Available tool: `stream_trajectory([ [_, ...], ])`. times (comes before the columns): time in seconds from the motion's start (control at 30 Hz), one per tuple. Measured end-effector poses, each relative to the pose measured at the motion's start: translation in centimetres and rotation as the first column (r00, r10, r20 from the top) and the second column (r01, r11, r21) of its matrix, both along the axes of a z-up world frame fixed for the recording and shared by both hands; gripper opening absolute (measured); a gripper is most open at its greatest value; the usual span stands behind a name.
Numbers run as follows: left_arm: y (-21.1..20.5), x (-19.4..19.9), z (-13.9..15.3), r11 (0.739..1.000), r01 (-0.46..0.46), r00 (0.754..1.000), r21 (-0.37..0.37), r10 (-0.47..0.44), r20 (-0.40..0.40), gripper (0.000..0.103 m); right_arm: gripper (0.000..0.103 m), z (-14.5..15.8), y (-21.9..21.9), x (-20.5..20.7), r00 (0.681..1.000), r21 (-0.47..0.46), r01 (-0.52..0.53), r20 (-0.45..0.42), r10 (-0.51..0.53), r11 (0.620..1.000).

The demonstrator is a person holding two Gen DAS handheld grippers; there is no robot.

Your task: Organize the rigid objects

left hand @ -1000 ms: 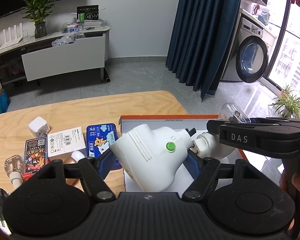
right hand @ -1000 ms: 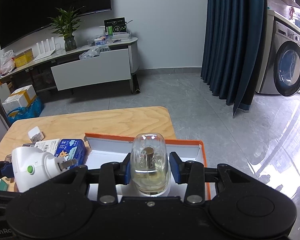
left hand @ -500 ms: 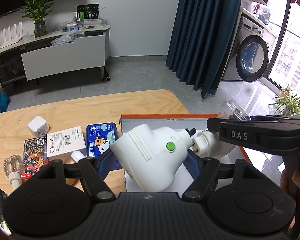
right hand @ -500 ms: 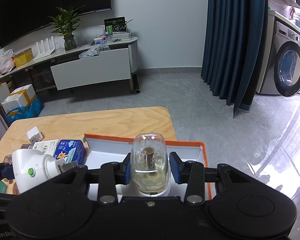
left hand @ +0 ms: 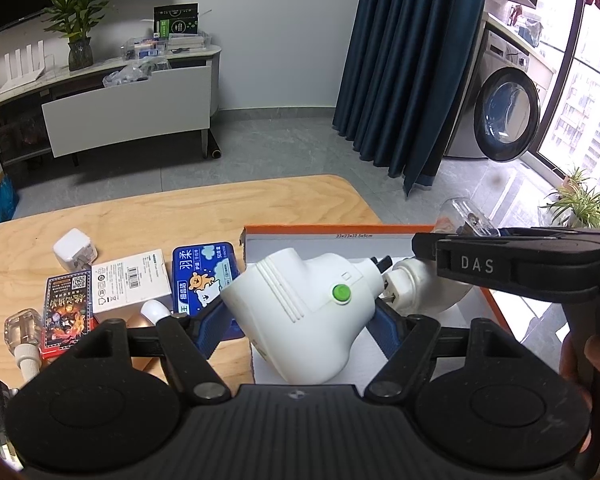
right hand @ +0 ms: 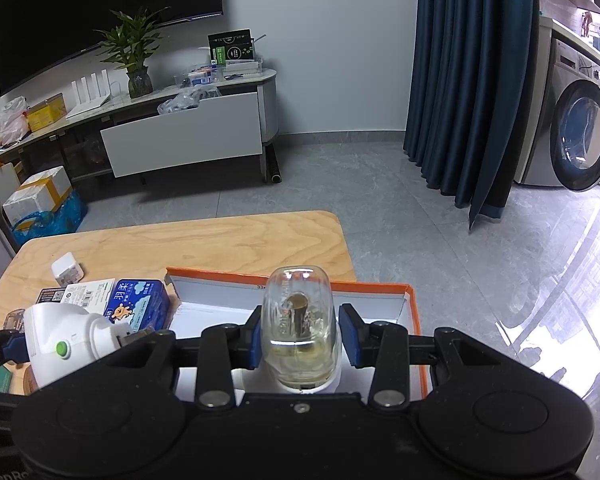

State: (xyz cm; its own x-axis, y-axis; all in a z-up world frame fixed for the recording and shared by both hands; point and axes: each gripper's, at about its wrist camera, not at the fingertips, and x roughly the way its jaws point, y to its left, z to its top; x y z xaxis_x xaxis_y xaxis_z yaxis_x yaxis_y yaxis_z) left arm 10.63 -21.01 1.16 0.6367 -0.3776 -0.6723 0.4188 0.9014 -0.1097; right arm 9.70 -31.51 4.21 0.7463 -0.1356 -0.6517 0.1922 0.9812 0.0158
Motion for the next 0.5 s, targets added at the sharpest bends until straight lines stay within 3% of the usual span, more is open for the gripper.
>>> stream_trajectory([
  [0.5,-0.7,0.6,-1.4,0.999,0.04,0.998,0.014,-0.04,-0.043,0.075,0.048,-0.9,-0.8,2.6,0.999,0.002,0.001,-0.037,0.0,1.0],
])
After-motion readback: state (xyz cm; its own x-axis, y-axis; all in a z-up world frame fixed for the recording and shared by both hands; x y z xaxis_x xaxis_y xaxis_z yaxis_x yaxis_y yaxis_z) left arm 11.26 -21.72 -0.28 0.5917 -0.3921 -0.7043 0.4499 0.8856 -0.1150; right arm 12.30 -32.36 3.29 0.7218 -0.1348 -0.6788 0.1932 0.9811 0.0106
